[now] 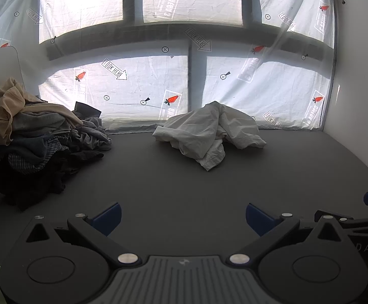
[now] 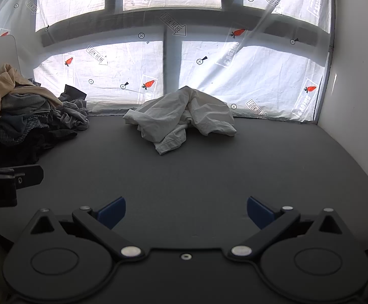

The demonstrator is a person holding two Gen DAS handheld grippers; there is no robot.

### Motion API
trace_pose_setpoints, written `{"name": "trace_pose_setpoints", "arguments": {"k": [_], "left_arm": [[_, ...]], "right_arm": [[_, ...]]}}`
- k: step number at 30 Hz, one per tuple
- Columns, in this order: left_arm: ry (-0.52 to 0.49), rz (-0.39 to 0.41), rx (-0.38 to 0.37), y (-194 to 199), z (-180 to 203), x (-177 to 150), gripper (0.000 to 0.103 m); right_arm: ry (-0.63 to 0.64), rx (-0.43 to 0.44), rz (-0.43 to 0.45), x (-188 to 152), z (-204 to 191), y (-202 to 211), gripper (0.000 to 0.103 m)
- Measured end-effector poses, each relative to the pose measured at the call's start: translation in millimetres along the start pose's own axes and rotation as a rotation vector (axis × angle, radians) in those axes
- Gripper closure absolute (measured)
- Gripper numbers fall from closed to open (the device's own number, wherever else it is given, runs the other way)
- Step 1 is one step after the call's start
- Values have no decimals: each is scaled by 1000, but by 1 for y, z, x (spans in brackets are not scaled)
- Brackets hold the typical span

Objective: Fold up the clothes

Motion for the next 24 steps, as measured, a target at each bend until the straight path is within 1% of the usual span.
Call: {"name": "trace_pose_setpoints", "arguments": {"k": [24], "left_arm": [[-17, -9, -1, -3, 0, 1, 0]], "right_arm": [[4, 1, -4, -1, 1, -3, 0]]}}
Point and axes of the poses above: each gripper's, at about its wrist camera, not at the fingertips, and y roughly against the way its jaws point, z to its right, x to its top, the point moved 2 cm from there along -y, roughly the way its jaws point, and after that the axes turned 8 degrees about x, right-handed, at the moved point
